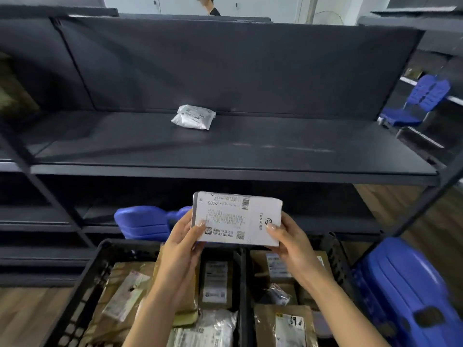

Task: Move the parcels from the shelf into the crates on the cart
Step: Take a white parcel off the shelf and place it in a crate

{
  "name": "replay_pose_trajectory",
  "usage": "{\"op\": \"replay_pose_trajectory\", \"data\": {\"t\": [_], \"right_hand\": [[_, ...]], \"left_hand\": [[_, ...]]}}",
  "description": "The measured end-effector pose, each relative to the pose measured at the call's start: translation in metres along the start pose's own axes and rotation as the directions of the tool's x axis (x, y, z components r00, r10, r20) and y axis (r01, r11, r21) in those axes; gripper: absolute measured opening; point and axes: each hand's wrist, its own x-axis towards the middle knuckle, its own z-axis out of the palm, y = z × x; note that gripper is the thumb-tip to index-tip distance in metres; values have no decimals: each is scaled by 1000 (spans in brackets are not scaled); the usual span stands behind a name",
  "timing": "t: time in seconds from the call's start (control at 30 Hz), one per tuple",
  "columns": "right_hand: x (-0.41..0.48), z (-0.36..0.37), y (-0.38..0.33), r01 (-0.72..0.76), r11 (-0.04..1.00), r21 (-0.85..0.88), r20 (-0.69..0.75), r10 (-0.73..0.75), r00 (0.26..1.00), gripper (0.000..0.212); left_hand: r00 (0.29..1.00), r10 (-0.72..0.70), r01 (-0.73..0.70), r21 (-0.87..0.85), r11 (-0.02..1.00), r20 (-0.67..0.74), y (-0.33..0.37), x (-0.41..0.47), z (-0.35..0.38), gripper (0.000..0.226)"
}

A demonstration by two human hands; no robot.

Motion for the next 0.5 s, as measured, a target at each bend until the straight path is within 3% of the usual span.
{"op": "replay_pose_trajectory", "data": {"t": [0.13,0.33,0.5], "right_hand": [[-17,-15,-11,33,996,-81,108,-24,994,79],[-35,-21,-26,175,970,-169,202,-140,969,76],[-40,-18,-31,150,977,-155,200,-117,973,87]], "left_hand": [[993,-114,115,-44,992,12,6,-20,13,56],[977,-215,215,2,977,-3,17,-33,16,59],[998,-63,63,56,996,-8,19,-40,18,48]]}}
